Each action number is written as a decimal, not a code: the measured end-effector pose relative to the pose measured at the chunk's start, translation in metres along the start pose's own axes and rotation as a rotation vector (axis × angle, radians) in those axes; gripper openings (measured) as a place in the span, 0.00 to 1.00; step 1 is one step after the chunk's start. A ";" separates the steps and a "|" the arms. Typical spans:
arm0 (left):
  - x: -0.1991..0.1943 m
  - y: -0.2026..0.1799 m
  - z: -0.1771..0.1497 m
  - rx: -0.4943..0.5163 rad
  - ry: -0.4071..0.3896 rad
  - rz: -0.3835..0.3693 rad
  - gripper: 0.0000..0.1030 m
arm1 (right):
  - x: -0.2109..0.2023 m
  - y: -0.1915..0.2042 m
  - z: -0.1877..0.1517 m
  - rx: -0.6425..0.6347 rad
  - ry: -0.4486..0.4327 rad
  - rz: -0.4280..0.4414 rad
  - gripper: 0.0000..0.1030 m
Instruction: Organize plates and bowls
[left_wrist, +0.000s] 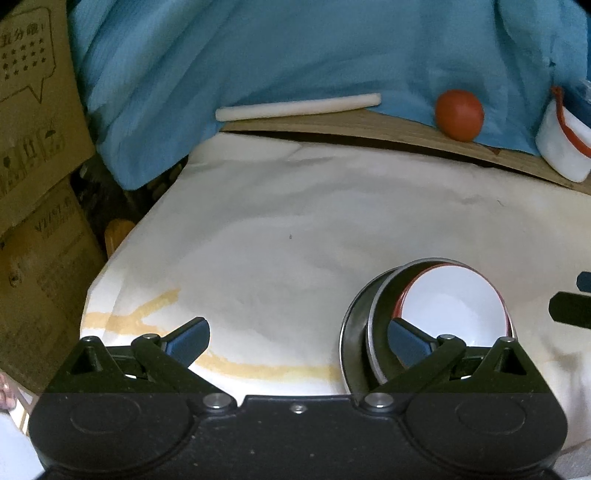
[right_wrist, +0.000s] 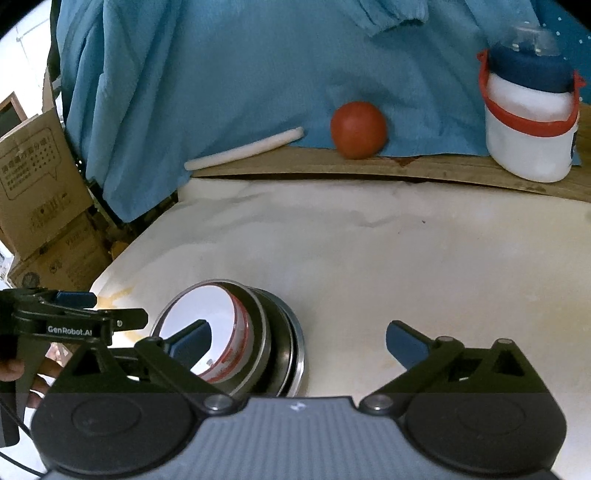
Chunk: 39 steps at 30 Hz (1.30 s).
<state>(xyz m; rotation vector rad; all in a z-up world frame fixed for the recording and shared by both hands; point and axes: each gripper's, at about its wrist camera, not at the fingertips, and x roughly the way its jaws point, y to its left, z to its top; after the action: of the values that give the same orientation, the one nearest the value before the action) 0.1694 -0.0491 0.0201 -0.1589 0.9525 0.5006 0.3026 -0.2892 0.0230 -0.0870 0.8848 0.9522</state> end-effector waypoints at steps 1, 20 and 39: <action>-0.001 0.001 -0.001 0.007 -0.007 -0.003 0.99 | 0.000 0.001 -0.001 -0.001 -0.005 -0.002 1.00; -0.018 0.050 -0.025 0.193 -0.138 -0.206 0.99 | -0.032 0.081 -0.057 0.122 -0.182 -0.250 1.00; -0.030 0.080 -0.082 0.268 -0.186 -0.301 0.99 | -0.062 0.132 -0.128 0.124 -0.238 -0.344 1.00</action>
<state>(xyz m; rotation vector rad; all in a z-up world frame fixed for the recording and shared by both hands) 0.0565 -0.0179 0.0037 -0.0113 0.7871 0.1050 0.1092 -0.3067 0.0213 -0.0180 0.6793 0.5716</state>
